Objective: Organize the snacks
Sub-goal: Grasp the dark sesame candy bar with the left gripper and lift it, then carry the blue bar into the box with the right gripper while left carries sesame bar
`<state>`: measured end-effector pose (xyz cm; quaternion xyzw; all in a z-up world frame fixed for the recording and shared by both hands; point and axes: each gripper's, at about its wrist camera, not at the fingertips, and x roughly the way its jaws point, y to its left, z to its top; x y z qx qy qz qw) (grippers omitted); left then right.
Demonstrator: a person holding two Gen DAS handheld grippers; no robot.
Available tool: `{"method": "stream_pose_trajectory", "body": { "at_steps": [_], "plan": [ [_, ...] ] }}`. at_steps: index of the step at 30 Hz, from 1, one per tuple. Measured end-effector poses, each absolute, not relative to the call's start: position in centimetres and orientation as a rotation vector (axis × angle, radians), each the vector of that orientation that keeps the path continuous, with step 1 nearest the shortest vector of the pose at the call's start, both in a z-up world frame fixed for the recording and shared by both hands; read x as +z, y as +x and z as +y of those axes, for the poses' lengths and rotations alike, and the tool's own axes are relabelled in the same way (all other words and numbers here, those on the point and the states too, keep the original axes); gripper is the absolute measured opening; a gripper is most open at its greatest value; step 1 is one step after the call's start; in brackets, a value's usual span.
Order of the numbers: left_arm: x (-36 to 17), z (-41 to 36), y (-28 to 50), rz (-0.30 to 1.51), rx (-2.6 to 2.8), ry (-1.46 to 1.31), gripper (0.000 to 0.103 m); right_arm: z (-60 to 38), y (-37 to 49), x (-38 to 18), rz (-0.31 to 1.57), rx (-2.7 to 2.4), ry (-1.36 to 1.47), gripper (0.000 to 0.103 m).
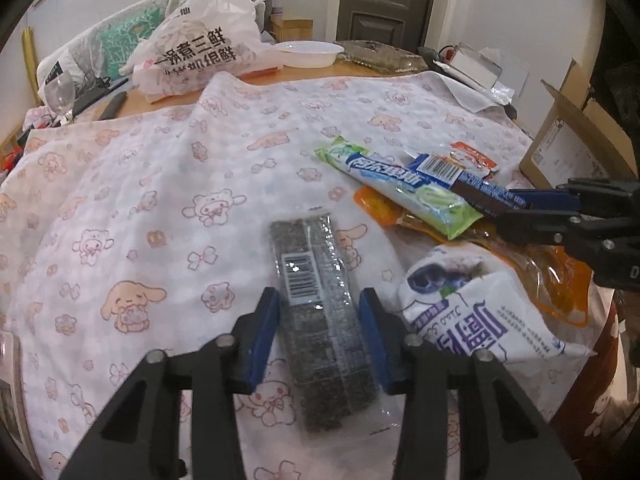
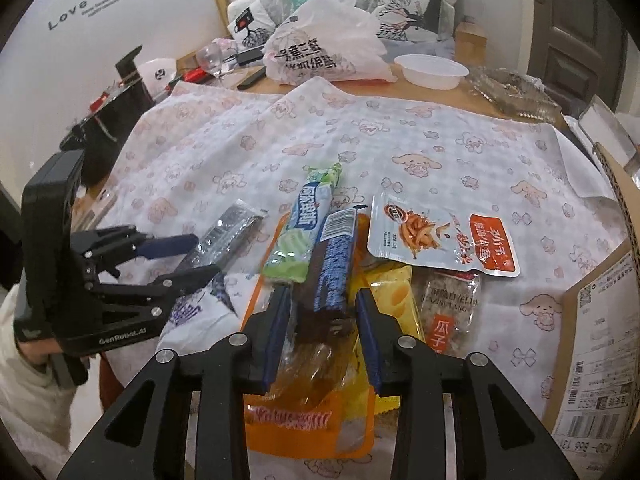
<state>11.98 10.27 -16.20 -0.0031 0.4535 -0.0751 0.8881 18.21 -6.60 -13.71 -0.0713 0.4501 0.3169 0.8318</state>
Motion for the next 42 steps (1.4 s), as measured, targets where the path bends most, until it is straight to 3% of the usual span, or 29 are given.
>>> {"method": "stream_pose_trajectory", "body": {
  "at_steps": [16, 20, 27, 42],
  "plan": [
    [-16.0, 12.2, 12.8, 0.930, -0.154, -0.036, 0.037, -3.6, 19.5, -14.2, 0.882, 0.592, -0.340, 0.029],
    [-16.2, 12.2, 12.7, 0.928, -0.160, -0.039, 0.037, -2.9, 19.0, -14.5, 0.848, 0.581, -0.427, 0.018],
    [-15.1, 12.3, 12.1, 0.900, -0.165, -0.048, 0.037, -4.3, 17.3, -12.7, 0.797, 0.569, -0.406, 0.017],
    [-4.4, 7.4, 8.7, 0.695, -0.212, 0.004, 0.037, -9.1, 11.7, -4.2, 0.605, 0.591, -0.314, 0.017]
  ]
}}
